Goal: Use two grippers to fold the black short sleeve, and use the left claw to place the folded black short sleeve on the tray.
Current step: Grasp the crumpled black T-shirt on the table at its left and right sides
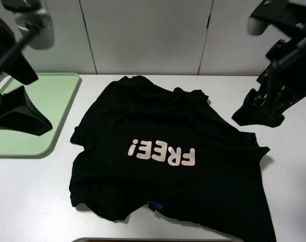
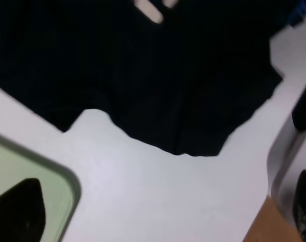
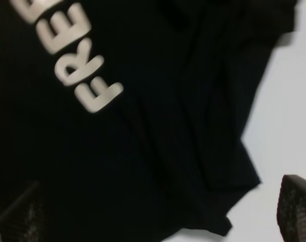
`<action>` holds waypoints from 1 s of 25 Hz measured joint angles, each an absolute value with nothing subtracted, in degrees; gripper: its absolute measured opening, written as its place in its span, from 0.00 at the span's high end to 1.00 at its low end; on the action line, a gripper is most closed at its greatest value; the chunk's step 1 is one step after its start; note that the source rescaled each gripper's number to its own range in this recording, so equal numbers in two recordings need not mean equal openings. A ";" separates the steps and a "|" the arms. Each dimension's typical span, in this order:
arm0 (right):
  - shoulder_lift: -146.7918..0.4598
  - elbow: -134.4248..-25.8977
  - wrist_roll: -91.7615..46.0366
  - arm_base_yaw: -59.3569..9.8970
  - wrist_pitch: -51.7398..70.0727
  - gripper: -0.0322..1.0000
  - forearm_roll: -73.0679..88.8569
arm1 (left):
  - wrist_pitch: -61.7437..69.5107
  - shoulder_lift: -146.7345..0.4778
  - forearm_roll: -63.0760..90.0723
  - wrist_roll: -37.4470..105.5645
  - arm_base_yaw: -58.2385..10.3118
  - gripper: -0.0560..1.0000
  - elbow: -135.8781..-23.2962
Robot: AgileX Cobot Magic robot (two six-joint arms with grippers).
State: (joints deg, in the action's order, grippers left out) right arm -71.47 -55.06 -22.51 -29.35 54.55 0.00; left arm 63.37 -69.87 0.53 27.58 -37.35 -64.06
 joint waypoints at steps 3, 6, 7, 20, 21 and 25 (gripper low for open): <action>-75.18 -55.06 -22.74 -31.47 54.91 0.00 -0.52 | 63.25 -74.67 0.52 30.36 -38.83 0.02 -64.06; -77.36 -55.06 -25.07 -32.07 54.78 0.00 -1.42 | 61.31 -78.92 0.35 33.34 -38.98 0.03 -64.06; -77.82 -55.06 -26.63 -32.15 54.55 0.00 -1.68 | 60.17 -80.42 0.35 34.39 -38.98 0.03 -64.06; -83.53 -55.06 -41.62 -32.15 51.09 0.00 -5.97 | 49.88 -95.94 0.33 47.70 -38.30 0.04 -64.21; -84.48 -55.06 -41.69 -32.15 50.65 0.00 -6.28 | 49.20 -96.97 0.33 48.60 -37.53 0.04 -64.26; -87.88 -55.06 -41.81 -32.15 48.62 0.00 -7.98 | 46.95 -99.96 0.33 51.45 -33.47 0.04 -64.31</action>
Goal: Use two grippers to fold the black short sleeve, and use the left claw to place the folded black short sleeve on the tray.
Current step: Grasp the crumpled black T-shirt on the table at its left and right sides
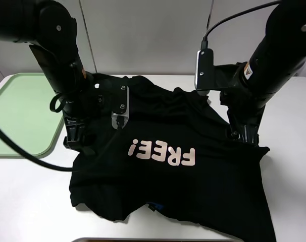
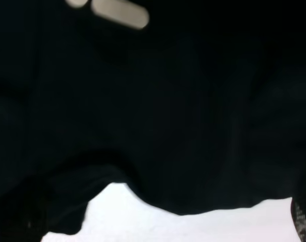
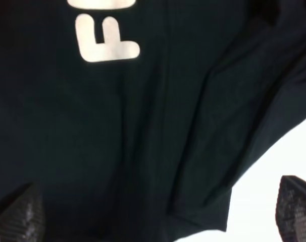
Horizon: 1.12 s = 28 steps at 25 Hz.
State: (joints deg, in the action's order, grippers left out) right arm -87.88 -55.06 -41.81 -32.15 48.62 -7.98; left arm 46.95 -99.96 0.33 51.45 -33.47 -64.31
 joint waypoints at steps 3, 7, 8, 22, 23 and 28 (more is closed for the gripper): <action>-91.07 -55.06 -41.81 -32.15 48.31 0.00 -8.15 | 44.22 -101.28 0.33 54.26 -30.28 0.04 -64.36; -94.51 -55.06 -41.81 -32.15 46.68 0.00 -7.78 | 42.56 -103.54 0.00 55.48 -27.72 0.04 -65.80; -95.27 -55.06 -41.81 -32.15 45.90 0.00 -7.51 | 42.37 -104.25 0.00 55.83 -27.57 0.04 -66.57; -97.04 -55.06 -41.84 -32.15 41.68 0.00 -6.89 | 45.18 -117.69 9.05 62.35 -28.45 0.05 -79.92; -97.04 -55.06 -41.84 -32.15 41.32 0.00 -6.89 | 45.17 -118.25 9.44 62.96 -28.72 0.05 -80.03; -97.04 -55.06 -42.01 -32.15 41.09 0.00 -6.89 | 45.19 -121.28 10.35 64.77 -29.54 0.05 -80.34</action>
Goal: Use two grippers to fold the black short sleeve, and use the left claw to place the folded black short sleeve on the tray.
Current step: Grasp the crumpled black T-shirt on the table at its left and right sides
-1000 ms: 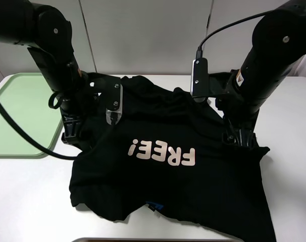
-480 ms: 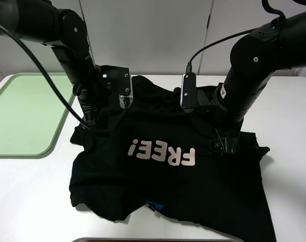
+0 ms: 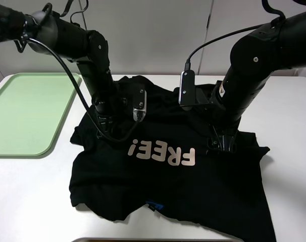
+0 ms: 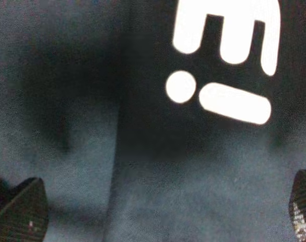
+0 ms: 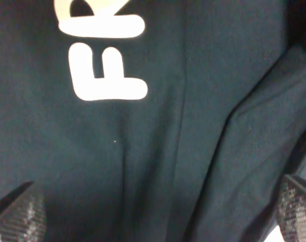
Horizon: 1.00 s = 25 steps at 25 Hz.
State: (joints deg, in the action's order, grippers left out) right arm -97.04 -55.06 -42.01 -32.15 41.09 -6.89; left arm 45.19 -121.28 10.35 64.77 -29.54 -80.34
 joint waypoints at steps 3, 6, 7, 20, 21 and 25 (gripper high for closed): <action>-97.04 -55.06 -42.01 -32.15 41.05 0.00 -6.85 | 45.19 -122.39 10.35 65.81 -29.66 0.05 -80.34; -97.04 -55.06 -42.01 -32.15 41.05 0.00 -6.66 | 45.07 -123.26 10.35 66.52 -29.66 0.05 -80.34; -97.04 -55.06 -42.01 -32.15 41.05 0.00 -6.65 | 45.07 -123.68 10.23 66.61 -29.66 0.05 -80.34; -98.47 -52.03 -42.07 -30.30 37.85 0.00 -6.30 | 47.42 -125.11 9.25 66.84 -29.66 0.06 -80.34; -98.89 -51.48 -42.14 -29.84 37.57 0.00 -6.30 | 47.56 -125.11 9.25 66.84 -29.66 0.06 -80.34; -100.76 -50.73 -42.19 -28.00 35.91 0.00 -6.23 | 48.09 -125.11 9.25 66.84 -29.66 0.06 -80.34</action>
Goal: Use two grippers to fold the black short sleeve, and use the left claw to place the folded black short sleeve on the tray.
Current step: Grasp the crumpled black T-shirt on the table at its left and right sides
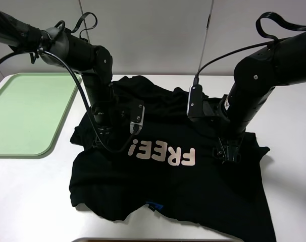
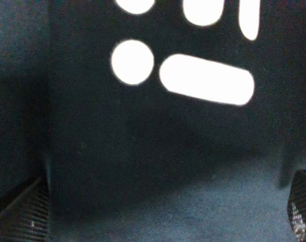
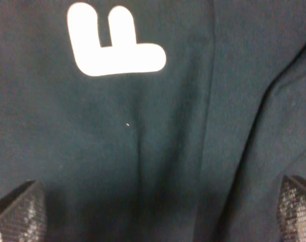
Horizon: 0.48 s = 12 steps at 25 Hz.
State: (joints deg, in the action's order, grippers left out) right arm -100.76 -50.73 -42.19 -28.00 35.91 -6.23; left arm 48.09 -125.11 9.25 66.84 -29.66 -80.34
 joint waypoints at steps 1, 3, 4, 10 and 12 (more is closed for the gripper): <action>-101.39 -50.73 -42.19 -27.48 35.59 0.00 -6.23 | 48.22 -125.11 9.25 66.84 -29.66 0.06 -80.34; -102.25 -50.73 -42.19 -27.03 34.65 0.00 -6.02 | 48.21 -125.11 9.25 66.84 -29.66 0.06 -80.34; -102.55 -50.73 -42.24 -26.89 34.36 0.00 -5.86 | 48.21 -125.11 9.25 66.84 -29.66 0.06 -80.34; -105.91 -50.66 -42.24 -26.84 32.79 0.00 -4.09 | 48.37 -125.11 9.25 66.84 -29.66 0.07 -80.34; -106.94 -50.66 -42.24 -26.84 32.56 0.00 -3.78 | 48.42 -125.11 9.25 66.84 -29.70 0.08 -80.34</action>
State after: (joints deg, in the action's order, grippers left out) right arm -106.94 -50.66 -42.24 -26.84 32.56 -3.78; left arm 48.42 -125.11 9.25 66.84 -29.70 -80.34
